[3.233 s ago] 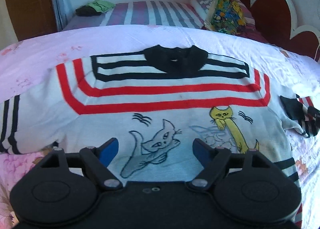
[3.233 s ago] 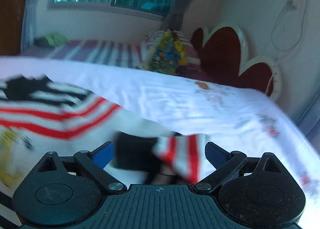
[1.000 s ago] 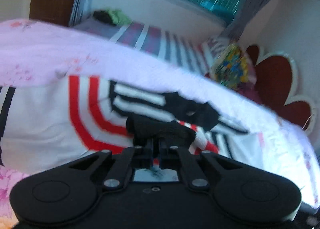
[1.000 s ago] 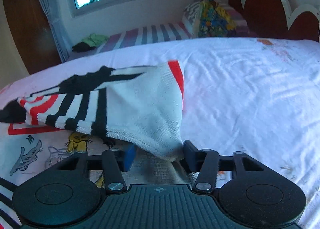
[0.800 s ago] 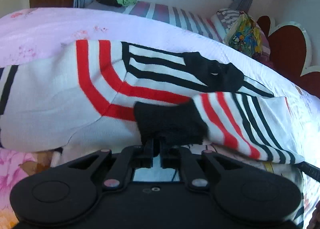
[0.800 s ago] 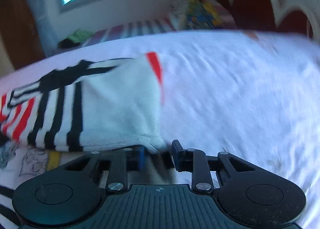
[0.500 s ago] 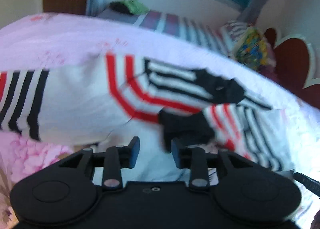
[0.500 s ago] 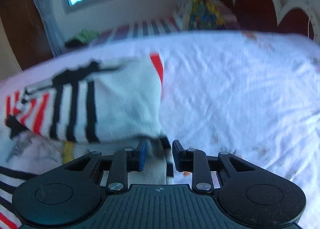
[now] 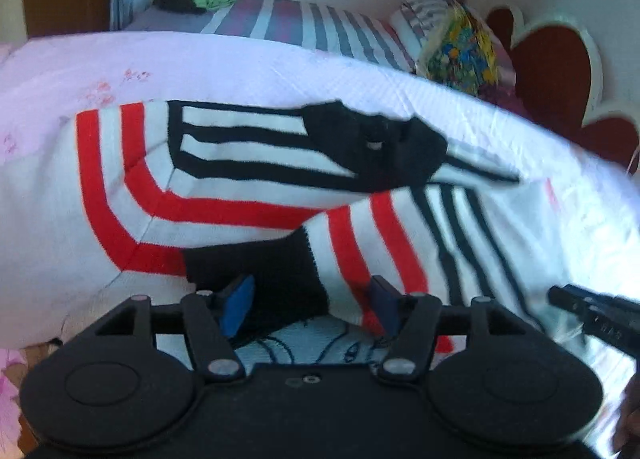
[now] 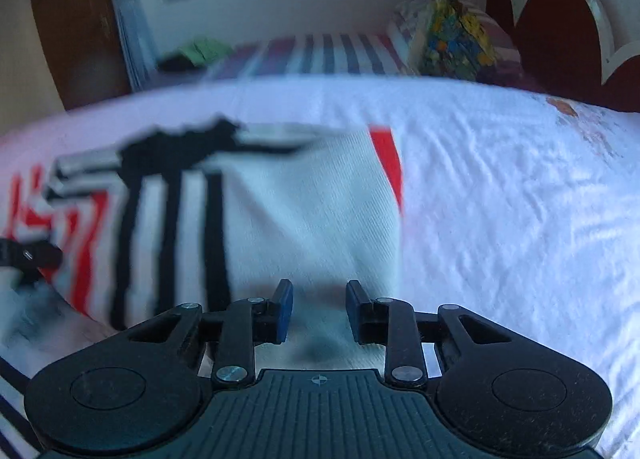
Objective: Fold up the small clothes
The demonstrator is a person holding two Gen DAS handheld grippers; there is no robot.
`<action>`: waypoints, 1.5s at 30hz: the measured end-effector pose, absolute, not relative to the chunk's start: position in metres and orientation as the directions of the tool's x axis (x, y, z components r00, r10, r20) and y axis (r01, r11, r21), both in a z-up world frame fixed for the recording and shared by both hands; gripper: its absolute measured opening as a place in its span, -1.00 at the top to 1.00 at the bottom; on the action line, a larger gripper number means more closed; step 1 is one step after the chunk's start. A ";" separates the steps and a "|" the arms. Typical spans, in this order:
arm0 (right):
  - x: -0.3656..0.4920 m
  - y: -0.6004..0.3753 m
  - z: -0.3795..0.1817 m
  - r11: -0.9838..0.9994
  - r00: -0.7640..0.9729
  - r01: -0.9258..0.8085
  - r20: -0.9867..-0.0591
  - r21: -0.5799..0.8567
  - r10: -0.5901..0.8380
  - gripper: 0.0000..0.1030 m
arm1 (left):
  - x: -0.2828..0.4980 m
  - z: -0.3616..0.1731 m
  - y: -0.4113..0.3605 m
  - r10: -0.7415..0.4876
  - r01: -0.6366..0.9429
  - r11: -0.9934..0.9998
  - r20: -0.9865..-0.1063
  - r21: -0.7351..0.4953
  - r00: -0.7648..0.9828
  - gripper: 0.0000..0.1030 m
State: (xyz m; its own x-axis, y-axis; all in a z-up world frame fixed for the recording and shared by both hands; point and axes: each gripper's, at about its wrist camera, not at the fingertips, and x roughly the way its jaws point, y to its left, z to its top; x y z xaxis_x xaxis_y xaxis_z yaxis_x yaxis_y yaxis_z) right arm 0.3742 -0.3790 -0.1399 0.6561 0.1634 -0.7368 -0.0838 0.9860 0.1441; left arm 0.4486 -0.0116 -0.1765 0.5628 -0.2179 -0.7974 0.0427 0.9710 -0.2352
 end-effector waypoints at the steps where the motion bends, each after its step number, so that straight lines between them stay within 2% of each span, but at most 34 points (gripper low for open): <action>1: 0.376 -0.377 -0.134 0.985 0.676 -0.084 -0.718 0.148 0.166 0.13 | 0.446 -0.173 -0.008 -0.222 0.030 0.968 -0.788 -0.250 0.574 -0.36; 2: 0.380 -0.374 -0.131 0.987 0.694 -0.080 -0.704 0.137 0.154 -0.17 | 0.440 -0.171 -0.008 -0.210 0.024 0.970 -0.781 -0.243 0.589 -0.56; 3: 0.387 -0.371 -0.131 0.991 0.712 -0.070 -0.690 0.113 0.129 -0.72 | 0.441 -0.174 -0.009 -0.174 0.018 0.979 -0.785 -0.204 0.595 -0.61; 4: 0.394 -0.367 -0.131 0.994 0.724 -0.062 -0.681 0.090 0.107 -0.79 | 0.444 -0.178 -0.010 -0.143 0.012 0.986 -0.803 -0.167 0.578 -0.50; 6: 0.414 -0.366 -0.144 0.997 0.702 -0.048 -0.708 0.058 0.075 -0.79 | 0.451 -0.187 -0.011 -0.141 0.010 0.987 -0.822 -0.163 0.552 -0.48; 8: 0.433 -0.372 -0.167 0.994 0.591 -0.025 -0.801 0.106 0.100 -0.79 | 0.447 -0.183 -0.007 -0.134 0.003 0.987 -0.818 -0.160 0.560 -0.46; 10: 0.430 -0.380 -0.165 0.988 0.603 0.018 -0.790 0.153 0.112 -0.79 | 0.440 -0.175 0.005 -0.157 -0.017 0.979 -0.807 -0.203 0.570 -0.47; 14: 0.410 -0.364 -0.135 0.995 0.690 0.009 -0.720 0.102 0.067 -0.79 | 0.418 -0.159 0.040 -0.153 -0.078 0.965 -0.780 -0.250 0.607 -0.70; 17: 0.394 -0.334 -0.115 0.990 0.730 -0.093 -0.668 0.108 0.141 -0.79 | 0.408 -0.153 0.068 -0.092 -0.152 0.962 -0.789 -0.229 0.607 -0.71; 20: 0.388 -0.294 -0.112 0.970 0.707 -0.196 -0.665 0.141 0.239 -0.79 | 0.391 -0.152 0.106 -0.003 -0.256 0.946 -0.797 -0.198 0.603 -0.70; 26: 0.387 -0.225 -0.124 0.937 0.663 -0.315 -0.671 0.155 0.333 -0.79 | 0.350 -0.156 0.195 0.085 -0.470 0.845 -0.804 -0.255 0.589 -0.69; 30: 0.392 -0.194 -0.128 0.923 0.650 -0.353 -0.668 0.155 0.361 -0.79 | 0.333 -0.167 0.256 0.091 -0.595 0.718 -0.798 -0.362 0.596 -0.69; 31: 0.394 -0.189 -0.130 0.920 0.649 -0.361 -0.668 0.151 0.364 -0.79 | 0.331 -0.169 0.269 0.097 -0.620 0.684 -0.794 -0.384 0.600 -0.67; 34: 0.397 -0.174 -0.136 0.918 0.642 -0.370 -0.674 0.144 0.365 -0.79 | 0.335 -0.180 0.303 0.091 -0.656 0.615 -0.787 -0.438 0.610 -0.40; 39: 0.404 -0.164 -0.145 0.929 0.646 -0.342 -0.683 0.140 0.341 -0.79 | 0.348 -0.192 0.328 0.066 -0.625 0.587 -0.739 -0.515 0.671 -0.36; 40: 0.406 -0.163 -0.147 0.932 0.650 -0.335 -0.683 0.138 0.334 -0.79 | 0.352 -0.194 0.331 0.066 -0.615 0.582 -0.724 -0.531 0.687 -0.30; 42: 0.407 -0.161 -0.148 0.937 0.654 -0.325 -0.686 0.128 0.320 -0.79 | 0.354 -0.201 0.338 0.065 -0.605 0.559 -0.697 -0.567 0.714 -0.10; 44: 0.408 -0.159 -0.149 0.939 0.654 -0.326 -0.691 0.111 0.308 -0.79 | 0.356 -0.207 0.344 0.054 -0.602 0.539 -0.689 -0.589 0.723 0.44; 45: 0.406 -0.158 -0.148 0.940 0.660 -0.325 -0.688 0.100 0.301 -0.79 | 0.356 -0.209 0.346 0.053 -0.605 0.531 -0.690 -0.593 0.722 0.57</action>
State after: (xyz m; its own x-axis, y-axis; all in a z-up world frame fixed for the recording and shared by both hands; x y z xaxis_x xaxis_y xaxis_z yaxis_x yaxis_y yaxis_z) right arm 0.4061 -0.1582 -0.1478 0.6603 0.3015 -0.6878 -0.3247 0.9404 0.1005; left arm 0.3563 0.3460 -0.2093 0.7218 0.0529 -0.6901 -0.6054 0.5313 -0.5926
